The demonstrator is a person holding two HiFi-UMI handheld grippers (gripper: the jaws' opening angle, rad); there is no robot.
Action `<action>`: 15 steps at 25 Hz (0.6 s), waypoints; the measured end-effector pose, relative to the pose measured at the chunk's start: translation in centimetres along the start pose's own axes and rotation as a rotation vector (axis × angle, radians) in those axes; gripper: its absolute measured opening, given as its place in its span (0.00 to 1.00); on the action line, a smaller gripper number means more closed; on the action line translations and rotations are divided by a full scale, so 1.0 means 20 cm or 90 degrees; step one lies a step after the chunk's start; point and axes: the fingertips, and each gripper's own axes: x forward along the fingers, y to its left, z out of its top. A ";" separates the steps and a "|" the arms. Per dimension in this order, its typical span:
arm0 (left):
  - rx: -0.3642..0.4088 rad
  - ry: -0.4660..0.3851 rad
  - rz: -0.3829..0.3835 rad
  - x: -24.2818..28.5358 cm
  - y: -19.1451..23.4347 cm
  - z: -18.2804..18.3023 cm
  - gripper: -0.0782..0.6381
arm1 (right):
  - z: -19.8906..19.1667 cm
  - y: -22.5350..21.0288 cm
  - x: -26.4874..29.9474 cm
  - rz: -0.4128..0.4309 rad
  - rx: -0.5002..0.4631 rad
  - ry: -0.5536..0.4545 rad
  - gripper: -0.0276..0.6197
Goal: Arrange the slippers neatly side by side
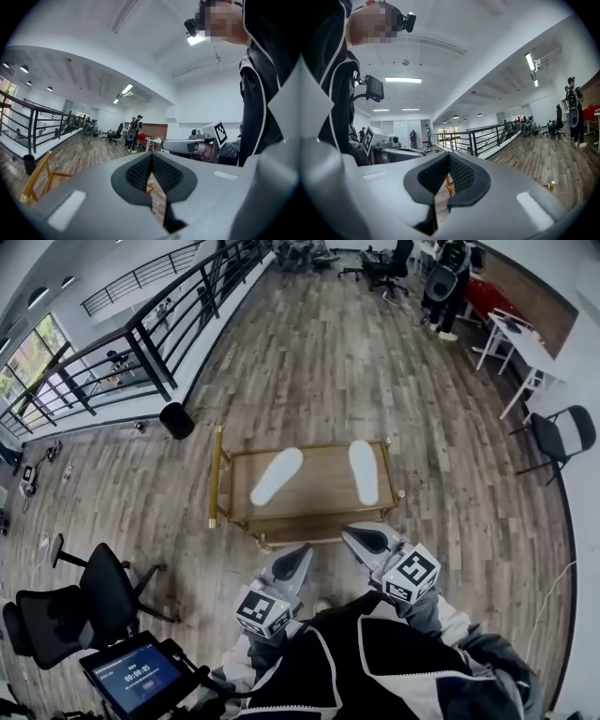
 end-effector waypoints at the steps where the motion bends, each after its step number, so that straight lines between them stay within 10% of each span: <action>1: -0.004 -0.001 -0.004 0.02 0.05 0.00 0.13 | 0.00 -0.02 0.04 -0.002 0.002 0.002 0.05; 15: -0.001 -0.005 -0.007 0.46 0.40 0.15 0.13 | 0.12 -0.51 0.32 0.016 -0.007 -0.002 0.05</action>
